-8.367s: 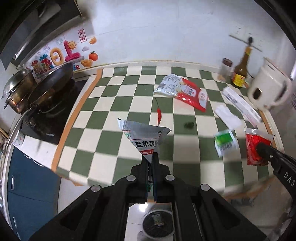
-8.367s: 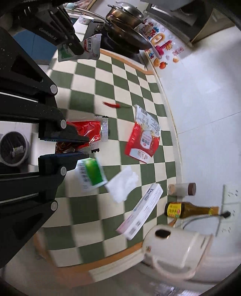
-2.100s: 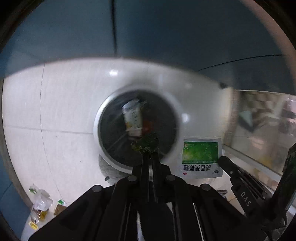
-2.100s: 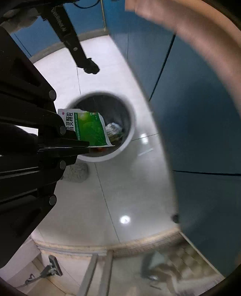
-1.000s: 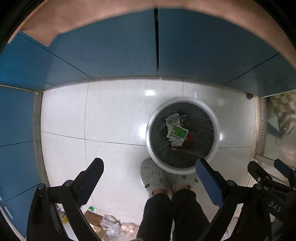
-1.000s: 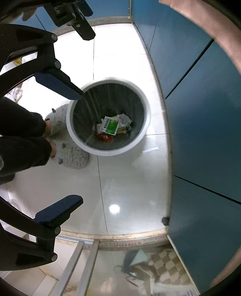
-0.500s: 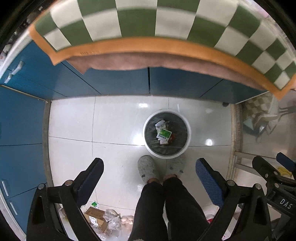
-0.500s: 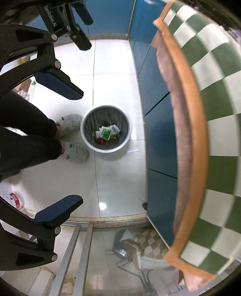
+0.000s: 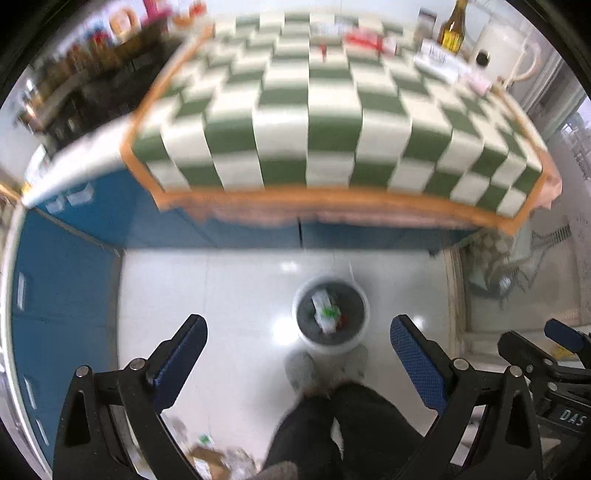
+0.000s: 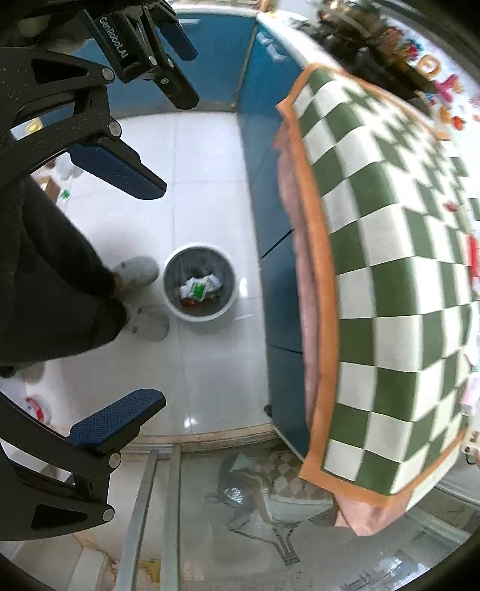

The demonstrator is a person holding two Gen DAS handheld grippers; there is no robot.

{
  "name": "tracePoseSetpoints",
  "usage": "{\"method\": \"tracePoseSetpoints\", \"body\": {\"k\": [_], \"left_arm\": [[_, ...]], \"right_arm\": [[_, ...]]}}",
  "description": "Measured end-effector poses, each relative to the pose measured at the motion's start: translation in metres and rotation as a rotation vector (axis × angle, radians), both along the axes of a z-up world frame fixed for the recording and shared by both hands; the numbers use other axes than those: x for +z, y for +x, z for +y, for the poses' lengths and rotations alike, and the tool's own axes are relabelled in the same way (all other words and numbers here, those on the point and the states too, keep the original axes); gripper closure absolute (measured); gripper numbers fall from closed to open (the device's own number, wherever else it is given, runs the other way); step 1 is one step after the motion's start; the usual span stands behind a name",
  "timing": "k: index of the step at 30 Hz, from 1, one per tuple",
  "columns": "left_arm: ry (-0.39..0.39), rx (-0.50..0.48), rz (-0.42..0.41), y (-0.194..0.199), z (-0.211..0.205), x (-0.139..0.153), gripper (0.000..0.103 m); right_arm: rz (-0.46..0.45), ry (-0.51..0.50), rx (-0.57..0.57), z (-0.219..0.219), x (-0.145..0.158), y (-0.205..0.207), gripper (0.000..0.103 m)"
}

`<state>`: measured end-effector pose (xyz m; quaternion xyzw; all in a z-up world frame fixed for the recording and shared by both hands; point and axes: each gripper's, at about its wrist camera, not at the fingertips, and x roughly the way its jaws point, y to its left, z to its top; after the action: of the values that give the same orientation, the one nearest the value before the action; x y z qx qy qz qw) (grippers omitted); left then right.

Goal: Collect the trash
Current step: 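Raise both tools away from the trash bin, then grasp the red chili with the left tool while the right tool grasps the white tissue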

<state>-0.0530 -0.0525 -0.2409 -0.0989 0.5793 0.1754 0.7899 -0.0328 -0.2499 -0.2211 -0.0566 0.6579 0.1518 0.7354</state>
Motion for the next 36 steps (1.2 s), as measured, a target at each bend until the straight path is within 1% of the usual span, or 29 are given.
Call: {"method": "tracePoseSetpoints", "body": {"k": [3,5,7,9,11,12,14,16,17,18,19,20,21,24,26,27,28,30,31,32,33,34,35,36], "left_arm": [[0.09,0.01,-0.095,0.019,0.01,0.03,0.002],[0.135,0.026,-0.124,0.035,0.018,0.044,0.002],[0.159,0.058,-0.162,0.057,0.03,0.057,0.002],[0.161,0.075,-0.177,0.083,0.04,0.063,0.002],[0.177,0.094,-0.174,0.11,0.048,0.064,0.002],[0.191,0.107,-0.165,0.128,0.052,0.064,0.001],[0.201,0.133,-0.155,0.157,0.061,0.061,0.001],[0.202,0.164,-0.12,0.194,0.071,0.054,0.001],[0.191,0.173,-0.099,0.211,0.076,0.048,0.001],[0.176,0.184,-0.071,0.233,0.084,0.039,0.001],[0.169,0.193,-0.054,0.245,0.087,0.035,0.001],[0.155,0.204,-0.031,0.266,0.094,0.026,0.001],[0.146,0.212,-0.011,0.281,0.098,0.018,0.002],[0.115,0.239,0.05,0.327,0.115,-0.009,0.002],[0.054,0.27,0.063,0.352,0.129,-0.027,0.003],[0.012,0.283,0.064,0.364,0.137,-0.037,0.003],[-0.016,0.287,0.06,0.374,0.141,-0.042,0.008],[-0.083,0.302,0.048,0.393,0.152,-0.057,0.017],[-0.107,0.303,0.041,0.402,0.155,-0.063,0.018],[-0.117,0.302,0.04,0.408,0.157,-0.067,0.02],[-0.119,0.297,0.047,0.416,0.16,-0.073,0.027],[-0.118,0.293,0.06,0.421,0.162,-0.078,0.044],[-0.121,0.29,0.078,0.427,0.164,-0.084,0.059],[-0.129,0.29,0.092,0.431,0.166,-0.089,0.078]], "right_arm": [[-0.053,0.063,-0.028,0.003,0.029,0.015,0.0],[-0.095,0.105,-0.052,0.006,0.049,0.034,0.0],[-0.118,0.131,-0.072,0.008,0.063,0.054,0.0],[-0.147,0.159,-0.086,0.012,0.077,0.081,0.0],[-0.18,0.172,-0.089,0.016,0.087,0.112,0.0],[-0.19,0.175,-0.089,0.018,0.089,0.124,0.0],[-0.21,0.174,-0.096,0.023,0.088,0.168,0.0],[-0.217,0.183,-0.114,0.028,0.082,0.21,0.0],[-0.216,0.185,-0.128,0.03,0.076,0.238,0.0],[-0.209,0.187,-0.141,0.031,0.07,0.257,0.0],[-0.192,0.195,-0.163,0.032,0.061,0.284,0.0],[-0.169,0.209,-0.187,0.034,0.049,0.316,0.0],[-0.158,0.213,-0.199,0.034,0.041,0.335,0.0],[-0.14,0.185,-0.226,0.045,0.007,0.412,0.0],[-0.117,0.175,-0.231,0.053,-0.015,0.453,0.002],[-0.104,0.179,-0.232,0.058,-0.027,0.471,0.006],[-0.094,0.184,-0.231,0.062,-0.036,0.487,0.008],[-0.076,0.188,-0.233,0.069,-0.056,0.514,0.022],[-0.068,0.188,-0.232,0.073,-0.064,0.524,0.025],[-0.059,0.181,-0.226,0.077,-0.073,0.533,0.031],[-0.053,0.169,-0.216,0.081,-0.081,0.539,0.035],[-0.048,0.157,-0.205,0.085,-0.086,0.543,0.037],[-0.092,0.141,-0.185,0.089,-0.086,0.544,0.042],[-0.112,0.113,-0.16,0.094,-0.087,0.544,0.053]]}}
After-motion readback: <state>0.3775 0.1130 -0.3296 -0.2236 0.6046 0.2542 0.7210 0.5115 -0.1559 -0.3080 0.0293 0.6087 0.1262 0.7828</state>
